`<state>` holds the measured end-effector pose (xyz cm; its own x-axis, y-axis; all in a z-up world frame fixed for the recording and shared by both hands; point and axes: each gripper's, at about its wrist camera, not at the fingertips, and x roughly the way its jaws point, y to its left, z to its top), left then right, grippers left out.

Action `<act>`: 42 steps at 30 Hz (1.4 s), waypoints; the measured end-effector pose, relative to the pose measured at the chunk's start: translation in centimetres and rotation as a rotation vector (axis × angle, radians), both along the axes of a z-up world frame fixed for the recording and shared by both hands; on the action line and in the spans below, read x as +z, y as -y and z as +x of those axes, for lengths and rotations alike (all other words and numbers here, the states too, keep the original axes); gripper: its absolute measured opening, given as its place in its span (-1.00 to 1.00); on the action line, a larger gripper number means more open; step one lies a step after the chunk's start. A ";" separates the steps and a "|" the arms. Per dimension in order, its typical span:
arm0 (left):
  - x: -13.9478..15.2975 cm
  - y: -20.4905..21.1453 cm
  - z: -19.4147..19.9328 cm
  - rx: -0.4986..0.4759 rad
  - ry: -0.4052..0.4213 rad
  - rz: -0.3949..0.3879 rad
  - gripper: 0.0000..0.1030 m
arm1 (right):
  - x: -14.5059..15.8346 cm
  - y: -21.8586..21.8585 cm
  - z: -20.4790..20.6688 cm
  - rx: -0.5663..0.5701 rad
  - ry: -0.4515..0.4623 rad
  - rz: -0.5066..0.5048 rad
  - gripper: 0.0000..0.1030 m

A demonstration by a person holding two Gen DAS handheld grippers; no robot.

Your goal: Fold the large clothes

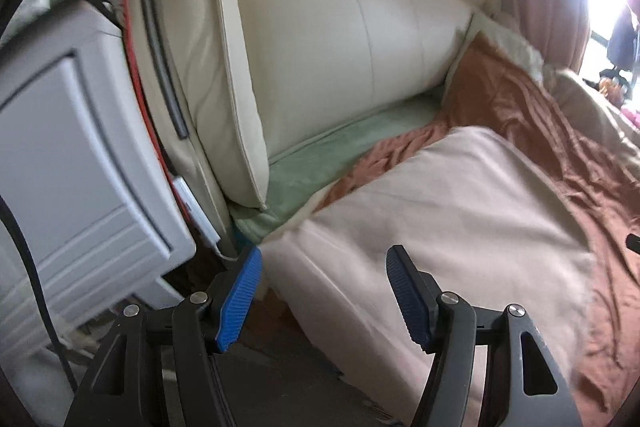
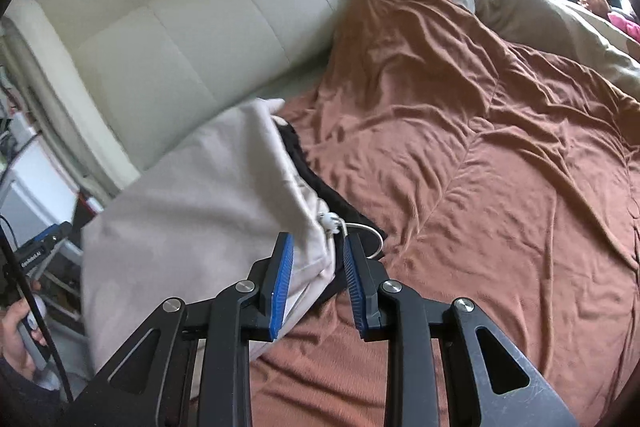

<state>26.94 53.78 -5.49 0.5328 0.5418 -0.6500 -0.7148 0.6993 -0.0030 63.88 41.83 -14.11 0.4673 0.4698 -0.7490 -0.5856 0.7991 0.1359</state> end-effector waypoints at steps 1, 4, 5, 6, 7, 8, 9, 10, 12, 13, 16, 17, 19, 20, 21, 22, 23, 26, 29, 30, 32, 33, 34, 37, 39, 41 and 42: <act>0.6 1.1 -0.6 -0.011 0.019 -0.009 0.32 | 0.5 0.3 -0.4 0.003 0.007 -0.001 -0.54; 2.0 3.5 -2.0 -0.017 0.057 -0.005 0.54 | 2.3 1.9 -2.4 0.008 0.027 -0.018 -0.54; 2.6 4.4 -2.3 -0.021 0.065 0.004 0.55 | 2.7 2.4 -2.8 0.012 0.027 -0.018 -0.54; 3.0 4.9 -2.5 -0.024 0.070 0.010 0.55 | 3.4 3.0 -3.5 0.018 0.032 -0.017 -0.54; 3.7 5.9 -2.8 -0.035 0.077 0.014 0.59 | 4.1 3.6 -4.1 0.021 0.043 -0.017 -0.45; 4.1 6.6 -3.1 -0.044 0.077 0.014 0.63 | 4.9 4.3 -4.9 0.019 0.059 -0.016 -0.14; 4.6 7.3 -3.3 -0.043 0.078 0.017 0.74 | 5.7 5.2 -5.8 0.012 0.081 -0.016 0.11; 5.1 8.2 -3.7 -0.044 0.089 0.018 0.91 | 6.5 6.0 -6.5 0.006 0.103 -0.010 0.63; 6.2 10.3 -4.4 -0.079 0.121 0.016 1.00 | 7.8 7.6 -8.2 0.000 0.140 0.004 0.81; 6.6 11.3 -4.6 -0.088 0.119 0.026 1.00 | 8.3 8.4 -9.3 -0.001 0.144 0.003 0.81; 7.0 14.1 -5.2 -0.113 0.124 0.043 1.00 | 9.2 10.7 -11.6 0.000 0.145 0.010 0.82; 7.1 14.8 -5.4 -0.127 0.132 0.036 1.00 | 9.5 11.4 -12.4 -0.001 0.154 0.011 0.82; 7.3 16.5 -5.8 -0.163 0.141 0.018 1.00 | 10.3 13.1 -14.3 -0.005 0.173 0.017 0.98; 7.4 17.3 -5.9 -0.181 0.140 0.017 1.00 | 10.6 13.7 -15.1 -0.003 0.182 0.021 1.00; 7.5 18.4 -6.1 -0.201 0.142 0.024 1.00 | 10.9 14.7 -16.0 -0.002 0.199 0.027 1.00; 7.7 19.4 -6.4 -0.210 0.151 0.031 1.00 | 11.2 15.4 -16.8 -0.005 0.210 0.029 1.00; 7.9 20.0 -6.7 -0.219 0.158 0.032 1.00 | 11.4 16.1 -17.6 -0.010 0.217 0.028 1.00; 8.4 22.4 -7.3 -0.271 0.183 0.015 1.00 | 12.0 18.0 -19.8 -0.032 0.226 0.023 1.00; 8.9 25.0 -8.0 -0.305 0.191 0.028 1.00 | 12.9 20.5 -22.2 -0.057 0.238 0.034 1.00; 9.1 25.6 -8.1 -0.312 0.193 0.031 1.00 | 13.0 21.2 -22.9 -0.066 0.239 0.037 1.00; 9.4 27.3 -9.0 -0.337 0.212 0.037 1.00 | 13.4 22.8 -24.1 -0.087 0.238 0.040 1.00; 9.6 28.2 -9.5 -0.352 0.228 0.033 1.00 | 13.5 23.6 -24.8 -0.098 0.237 0.042 1.00; 9.6 29.0 -9.9 -0.364 0.239 0.031 1.00 | 13.6 24.5 -25.4 -0.105 0.236 0.044 1.00; 9.7 31.3 -10.7 -0.392 0.253 0.040 1.00 | 13.8 26.9 -27.8 -0.106 0.247 0.027 1.00; 9.6 32.6 -11.4 -0.411 0.262 0.042 1.00 | 13.9 28.0 -29.1 -0.110 0.260 0.009 1.00; 9.5 34.0 -12.2 -0.426 0.273 0.046 1.00 | 14.2 29.3 -30.7 -0.121 0.268 0.004 1.00; 9.5 34.6 -12.7 -0.432 0.283 0.047 1.00 | 14.3 30.0 -31.5 -0.125 0.271 0.004 1.00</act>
